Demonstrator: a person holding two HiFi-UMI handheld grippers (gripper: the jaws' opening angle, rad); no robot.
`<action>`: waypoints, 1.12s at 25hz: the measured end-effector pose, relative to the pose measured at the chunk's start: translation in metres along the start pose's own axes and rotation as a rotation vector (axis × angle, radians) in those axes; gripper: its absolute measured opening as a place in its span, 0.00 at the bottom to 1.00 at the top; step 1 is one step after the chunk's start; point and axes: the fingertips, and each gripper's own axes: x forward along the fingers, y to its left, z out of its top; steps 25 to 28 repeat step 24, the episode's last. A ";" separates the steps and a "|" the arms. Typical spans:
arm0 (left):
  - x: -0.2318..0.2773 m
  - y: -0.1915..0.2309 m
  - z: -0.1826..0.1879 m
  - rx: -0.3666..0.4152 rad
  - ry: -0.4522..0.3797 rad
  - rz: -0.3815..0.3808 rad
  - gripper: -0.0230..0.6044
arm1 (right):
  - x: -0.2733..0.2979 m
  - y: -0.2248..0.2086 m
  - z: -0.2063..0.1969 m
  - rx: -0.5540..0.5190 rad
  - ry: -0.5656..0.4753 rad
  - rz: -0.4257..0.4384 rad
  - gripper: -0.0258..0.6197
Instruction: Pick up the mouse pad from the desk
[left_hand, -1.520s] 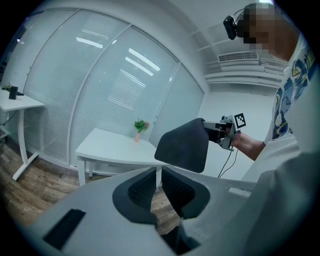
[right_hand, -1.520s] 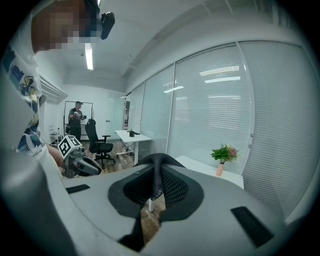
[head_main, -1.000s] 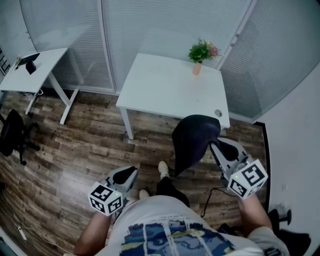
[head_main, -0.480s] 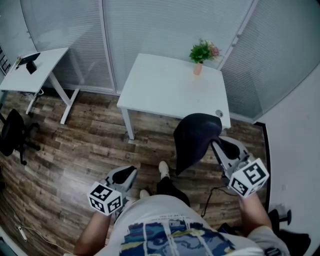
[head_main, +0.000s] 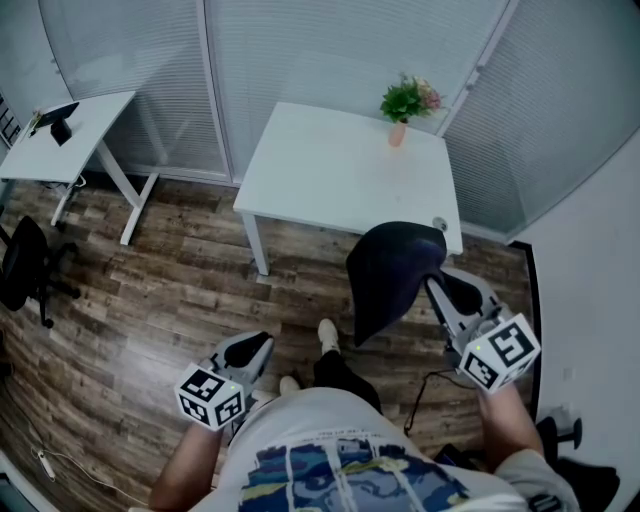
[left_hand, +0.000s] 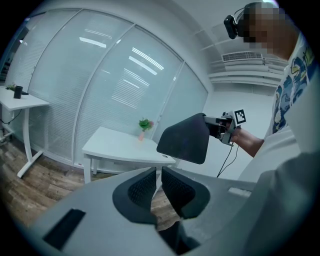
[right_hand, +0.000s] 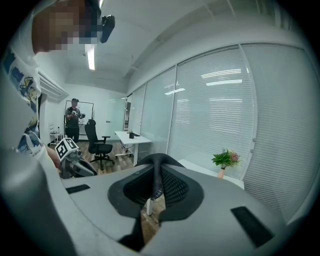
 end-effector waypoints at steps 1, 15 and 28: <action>0.001 0.001 0.000 -0.001 0.001 0.001 0.10 | 0.001 -0.002 0.000 -0.001 0.000 0.001 0.09; 0.014 0.012 0.002 -0.024 0.010 0.015 0.10 | 0.019 -0.016 0.002 -0.005 -0.003 0.009 0.09; 0.039 0.018 0.013 -0.025 0.020 0.013 0.10 | 0.036 -0.040 -0.002 0.010 0.004 0.019 0.08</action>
